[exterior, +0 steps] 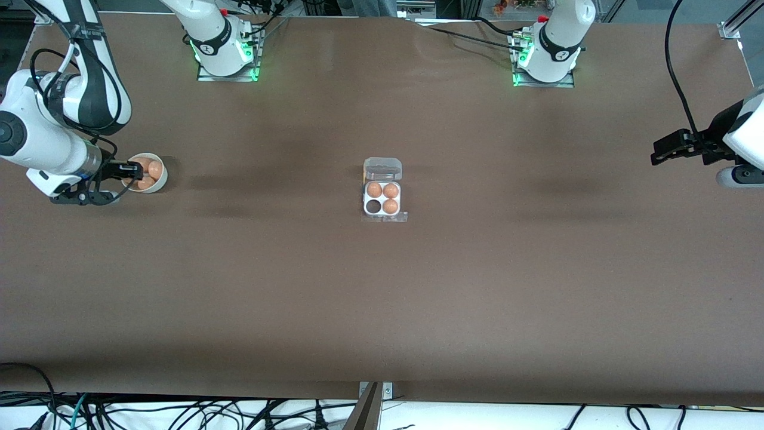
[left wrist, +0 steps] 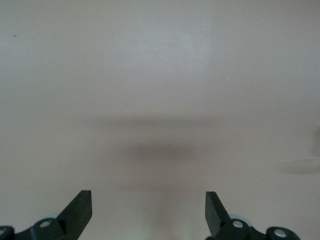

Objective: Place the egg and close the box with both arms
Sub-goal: 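Carry the egg with the right gripper to the clear egg box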

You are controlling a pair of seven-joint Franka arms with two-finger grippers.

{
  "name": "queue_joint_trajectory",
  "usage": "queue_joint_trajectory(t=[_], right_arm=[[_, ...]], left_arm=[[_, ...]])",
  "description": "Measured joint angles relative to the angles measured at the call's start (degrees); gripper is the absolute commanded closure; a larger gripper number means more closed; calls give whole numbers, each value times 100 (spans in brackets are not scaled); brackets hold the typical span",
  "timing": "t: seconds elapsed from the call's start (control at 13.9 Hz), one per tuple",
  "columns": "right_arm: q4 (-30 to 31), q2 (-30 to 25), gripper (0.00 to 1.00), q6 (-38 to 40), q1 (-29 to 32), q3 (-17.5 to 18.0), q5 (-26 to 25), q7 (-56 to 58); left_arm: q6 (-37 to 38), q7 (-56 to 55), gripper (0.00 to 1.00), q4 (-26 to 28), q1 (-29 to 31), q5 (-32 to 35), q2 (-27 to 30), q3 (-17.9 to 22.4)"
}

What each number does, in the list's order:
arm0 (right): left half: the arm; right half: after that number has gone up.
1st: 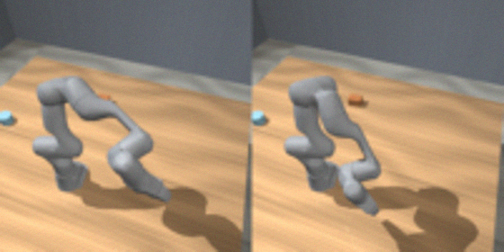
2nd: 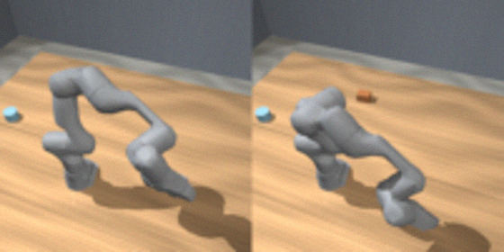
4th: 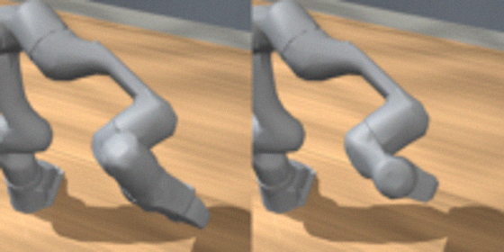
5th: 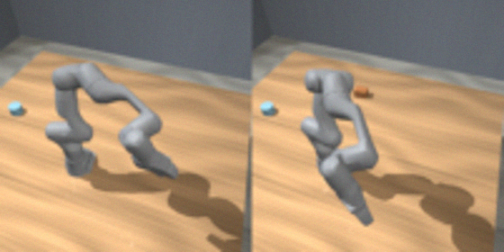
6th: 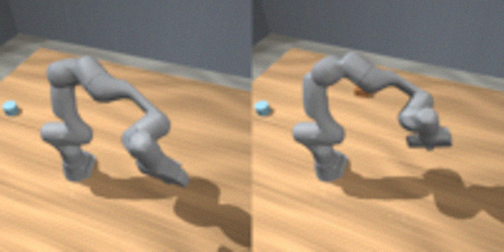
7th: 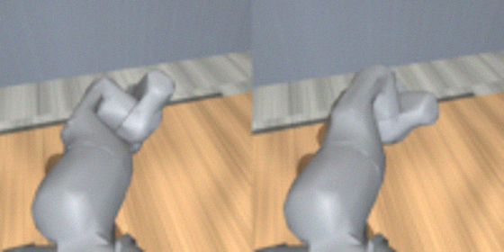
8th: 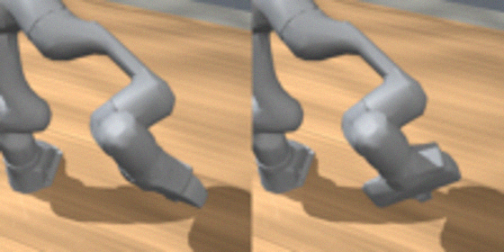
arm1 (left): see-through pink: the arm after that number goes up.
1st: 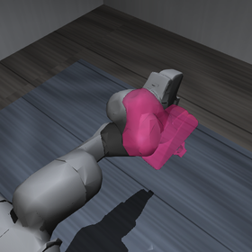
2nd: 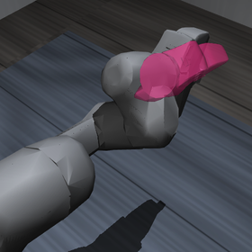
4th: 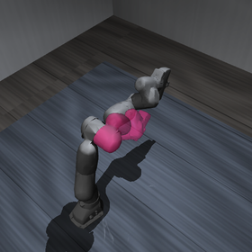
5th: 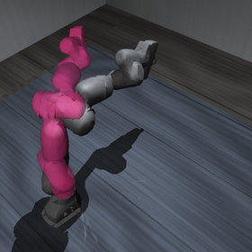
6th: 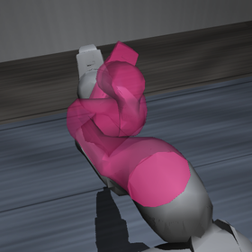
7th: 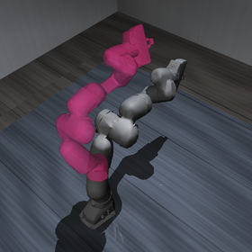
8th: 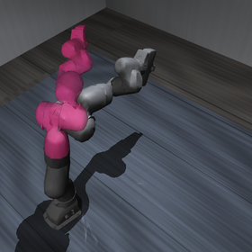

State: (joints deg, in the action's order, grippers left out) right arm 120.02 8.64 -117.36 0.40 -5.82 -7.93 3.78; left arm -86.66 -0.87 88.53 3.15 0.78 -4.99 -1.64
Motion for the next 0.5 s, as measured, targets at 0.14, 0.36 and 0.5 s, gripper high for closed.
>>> queue_joint_trajectory(t=[0.14, 0.36, 0.5], right_arm=[[-540, 199, 68, 354, -183, 369, 89, -589], [-1121, 651, 68, 431, -663, 749, 406, -1575], [-1552, 1031, 68, 428, -1114, 859, 492, -2247]], left_arm=[[0, 0, 0, 0, 0, 0, 0, 0], [0, 0, 0, -1, 1, 0, -1, 0], [0, 0, 0, -2, 1, 0, -1, 0]])
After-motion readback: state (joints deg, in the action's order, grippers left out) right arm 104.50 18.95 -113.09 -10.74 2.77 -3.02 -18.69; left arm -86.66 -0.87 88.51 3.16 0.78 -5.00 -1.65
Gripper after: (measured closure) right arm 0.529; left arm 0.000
